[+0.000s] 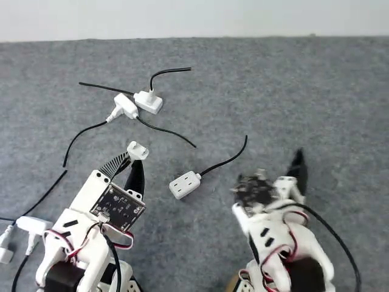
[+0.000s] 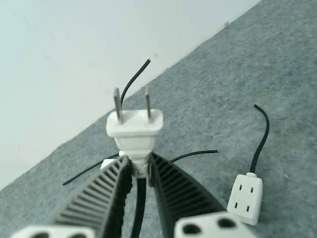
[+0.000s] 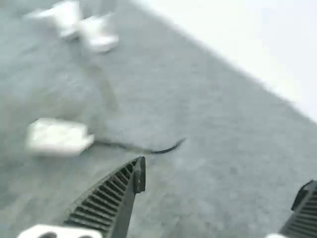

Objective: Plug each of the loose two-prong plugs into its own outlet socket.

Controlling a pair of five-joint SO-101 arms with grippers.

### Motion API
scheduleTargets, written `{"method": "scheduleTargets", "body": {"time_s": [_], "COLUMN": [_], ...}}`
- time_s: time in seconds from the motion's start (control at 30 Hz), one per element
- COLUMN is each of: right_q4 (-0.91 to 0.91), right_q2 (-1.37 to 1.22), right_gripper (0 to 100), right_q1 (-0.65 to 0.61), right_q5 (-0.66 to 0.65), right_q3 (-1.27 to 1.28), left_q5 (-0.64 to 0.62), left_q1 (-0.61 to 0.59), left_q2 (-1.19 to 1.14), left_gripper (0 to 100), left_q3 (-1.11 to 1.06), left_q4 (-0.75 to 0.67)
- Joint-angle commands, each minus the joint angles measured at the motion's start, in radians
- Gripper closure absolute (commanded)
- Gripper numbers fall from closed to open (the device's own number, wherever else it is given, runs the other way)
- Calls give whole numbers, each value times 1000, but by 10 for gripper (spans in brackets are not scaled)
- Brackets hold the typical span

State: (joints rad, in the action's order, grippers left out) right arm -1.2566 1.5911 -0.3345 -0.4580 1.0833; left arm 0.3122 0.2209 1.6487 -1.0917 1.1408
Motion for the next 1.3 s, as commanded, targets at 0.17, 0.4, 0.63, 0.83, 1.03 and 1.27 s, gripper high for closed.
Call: {"method": "scheduleTargets", "body": {"time_s": [0.17, 0.4, 0.63, 0.83, 1.03, 1.27], "right_q4": [-173, -236, -234, -225, -237, -367], "right_q2": [-535, -627, -625, -627, -627, -631], "right_gripper": [548, 548, 548, 548, 548, 548], "right_q1": [-268, -432, -444, -384, -358, -397], "right_q5": [-17, -83, -117, -112, -110, -109], "right_q3": [-419, -491, -511, -631, -746, -844], "left_q5": [9, 15, 43, 46, 46, 48], "left_q1": [135, 143, 147, 143, 146, 143], "left_q2": [5, 5, 6, 6, 6, 6], "left_gripper": [991, 990, 990, 990, 990, 990], "left_q3": [7, -42, -51, -51, -51, -51], "left_q4": [55, 26, 23, 23, 23, 23]}}
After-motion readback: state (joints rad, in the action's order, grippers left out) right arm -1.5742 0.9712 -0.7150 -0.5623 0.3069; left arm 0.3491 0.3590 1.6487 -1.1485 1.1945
